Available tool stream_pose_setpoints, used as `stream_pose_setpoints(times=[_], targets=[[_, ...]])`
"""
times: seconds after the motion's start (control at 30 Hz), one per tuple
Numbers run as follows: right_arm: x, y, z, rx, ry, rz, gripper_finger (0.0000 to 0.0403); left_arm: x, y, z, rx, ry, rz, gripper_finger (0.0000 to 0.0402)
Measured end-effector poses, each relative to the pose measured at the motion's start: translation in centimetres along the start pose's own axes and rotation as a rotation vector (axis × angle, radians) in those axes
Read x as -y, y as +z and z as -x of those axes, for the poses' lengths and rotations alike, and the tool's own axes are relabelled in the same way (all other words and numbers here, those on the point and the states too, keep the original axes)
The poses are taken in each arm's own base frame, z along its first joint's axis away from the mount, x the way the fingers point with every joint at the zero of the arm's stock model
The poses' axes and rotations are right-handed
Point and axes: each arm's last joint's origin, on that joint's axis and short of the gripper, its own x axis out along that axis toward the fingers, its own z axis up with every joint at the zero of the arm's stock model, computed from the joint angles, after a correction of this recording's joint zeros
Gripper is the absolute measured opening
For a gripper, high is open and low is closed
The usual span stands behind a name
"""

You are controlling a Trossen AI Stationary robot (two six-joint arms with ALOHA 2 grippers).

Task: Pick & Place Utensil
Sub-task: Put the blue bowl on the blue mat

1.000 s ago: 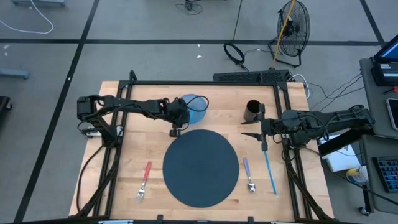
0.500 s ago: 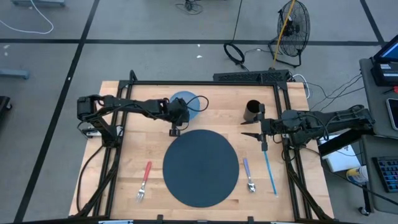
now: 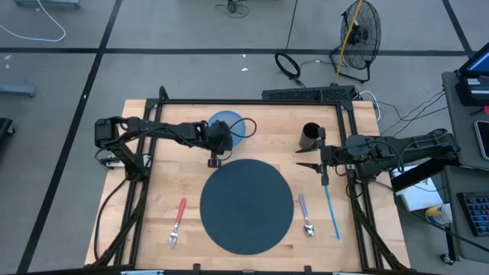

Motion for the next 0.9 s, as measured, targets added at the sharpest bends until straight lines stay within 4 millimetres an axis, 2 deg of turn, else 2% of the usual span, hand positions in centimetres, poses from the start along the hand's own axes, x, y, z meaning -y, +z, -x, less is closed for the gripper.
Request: stream_pose_setpoints(times=[0.4, 0.5, 0.73, 0.9], targets=[[0.0, 0.0, 0.0, 0.0, 0.0, 0.0, 0.0164, 1.0, 0.2, 0.1, -0.021, 0.002, -0.009, 0.0013], [0.0, 0.0, 0.0, 0.0, 0.0, 0.0, 0.0164, 1.0, 0.3, 0.9, -0.011, 0.006, -0.011, 0.0006], [0.0, 0.0, 0.0, -0.002, 0.0, 0.0, 0.0164, 0.8, 0.8, 4.8, 0.105, 0.019, 0.014, 0.0006], [0.0, -0.1, 0.0, -0.005, 0.001, 0.001, 0.0164, 1.7, 1.2, 7.7, 0.197, -0.011, 0.044, 0.0013]])
